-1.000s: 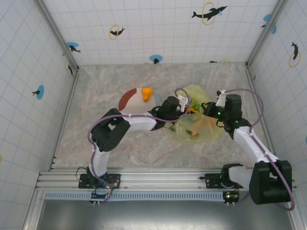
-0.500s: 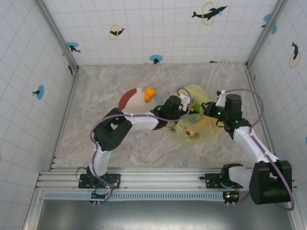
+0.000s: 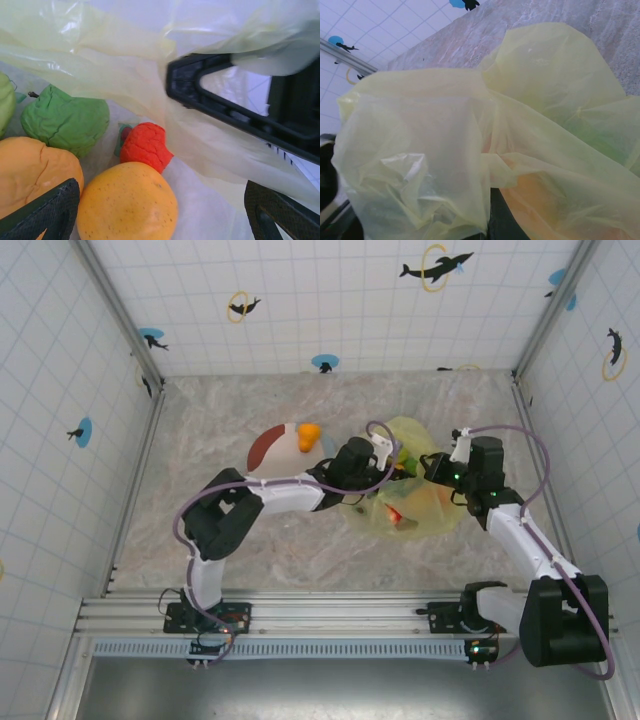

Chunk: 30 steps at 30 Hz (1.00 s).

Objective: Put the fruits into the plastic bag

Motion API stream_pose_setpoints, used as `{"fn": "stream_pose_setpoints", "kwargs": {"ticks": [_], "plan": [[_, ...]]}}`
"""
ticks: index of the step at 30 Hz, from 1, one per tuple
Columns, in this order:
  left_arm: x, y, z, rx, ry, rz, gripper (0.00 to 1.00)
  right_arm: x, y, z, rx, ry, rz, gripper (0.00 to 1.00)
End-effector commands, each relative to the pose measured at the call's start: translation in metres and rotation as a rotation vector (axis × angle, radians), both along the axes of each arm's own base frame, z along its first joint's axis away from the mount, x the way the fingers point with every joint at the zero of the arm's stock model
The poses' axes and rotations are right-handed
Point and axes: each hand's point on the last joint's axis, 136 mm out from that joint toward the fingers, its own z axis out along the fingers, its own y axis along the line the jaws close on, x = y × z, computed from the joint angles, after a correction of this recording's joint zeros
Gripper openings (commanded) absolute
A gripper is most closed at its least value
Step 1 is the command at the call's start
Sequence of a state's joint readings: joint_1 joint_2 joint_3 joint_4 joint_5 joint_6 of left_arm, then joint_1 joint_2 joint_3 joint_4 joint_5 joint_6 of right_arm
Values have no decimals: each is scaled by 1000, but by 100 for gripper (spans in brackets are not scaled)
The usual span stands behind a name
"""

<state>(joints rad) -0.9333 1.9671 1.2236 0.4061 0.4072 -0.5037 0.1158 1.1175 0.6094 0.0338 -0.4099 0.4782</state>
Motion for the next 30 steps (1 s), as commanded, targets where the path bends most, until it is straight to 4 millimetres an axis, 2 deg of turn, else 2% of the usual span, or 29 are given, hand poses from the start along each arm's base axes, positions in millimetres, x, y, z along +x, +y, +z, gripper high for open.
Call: {"fn": "stream_pose_setpoints", "kwargs": {"ticks": [1, 5, 11, 12, 16, 19, 24, 27, 30], "plan": [[-1, 16, 21, -4, -62, -6, 86, 3, -1, 11, 3, -51, 5, 0], [-9, 37, 24, 22, -81, -25, 85, 4, -2, 12, 2, -53, 2, 0], [-20, 83, 22, 84, -93, -29, 85, 5, -4, 11, -1, -51, -1, 0], [-25, 93, 15, 97, -79, -33, 85, 5, -4, 10, -1, -48, 0, 0], [-36, 116, 21, 73, -65, -60, 85, 6, -3, 6, 4, -35, 0, 0], [-37, 131, 27, 58, -70, -53, 85, 6, -2, 5, 9, -29, 3, 0], [-16, 160, 46, 28, -103, 56, 85, 7, -2, 5, 8, -28, 4, 0], [8, 183, 54, 39, -128, 193, 85, 7, -3, 5, 8, -27, 3, 0], [38, 214, 55, 88, -143, 392, 86, 6, -3, 3, 7, -24, 3, 0]]}}
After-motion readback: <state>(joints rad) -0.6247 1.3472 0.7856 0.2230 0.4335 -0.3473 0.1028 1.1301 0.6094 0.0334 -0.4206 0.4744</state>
